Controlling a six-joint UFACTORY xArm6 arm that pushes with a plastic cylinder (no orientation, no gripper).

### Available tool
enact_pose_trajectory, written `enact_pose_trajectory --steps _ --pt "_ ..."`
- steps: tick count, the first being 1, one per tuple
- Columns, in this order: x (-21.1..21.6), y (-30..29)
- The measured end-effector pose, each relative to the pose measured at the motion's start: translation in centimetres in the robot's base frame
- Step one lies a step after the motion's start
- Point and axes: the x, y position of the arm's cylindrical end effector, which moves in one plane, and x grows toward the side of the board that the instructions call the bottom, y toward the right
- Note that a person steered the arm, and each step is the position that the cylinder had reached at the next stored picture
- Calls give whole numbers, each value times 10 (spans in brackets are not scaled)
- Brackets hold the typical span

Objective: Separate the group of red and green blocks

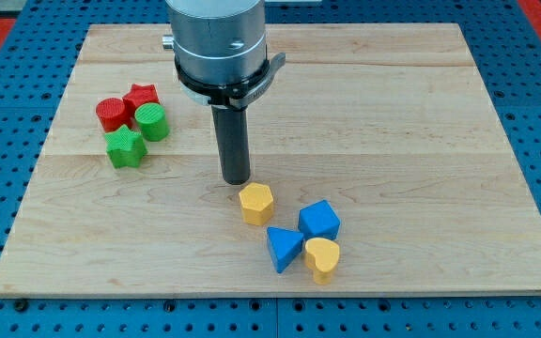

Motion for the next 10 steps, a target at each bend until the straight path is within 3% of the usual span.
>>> enact_pose_trajectory --steps 4,6,7,8,9,10 --pt "-26 -4" --pt "-26 -60" --pt "-53 -46" --pt "-138 -39" --pt "-202 -85" --pt "-223 -159"
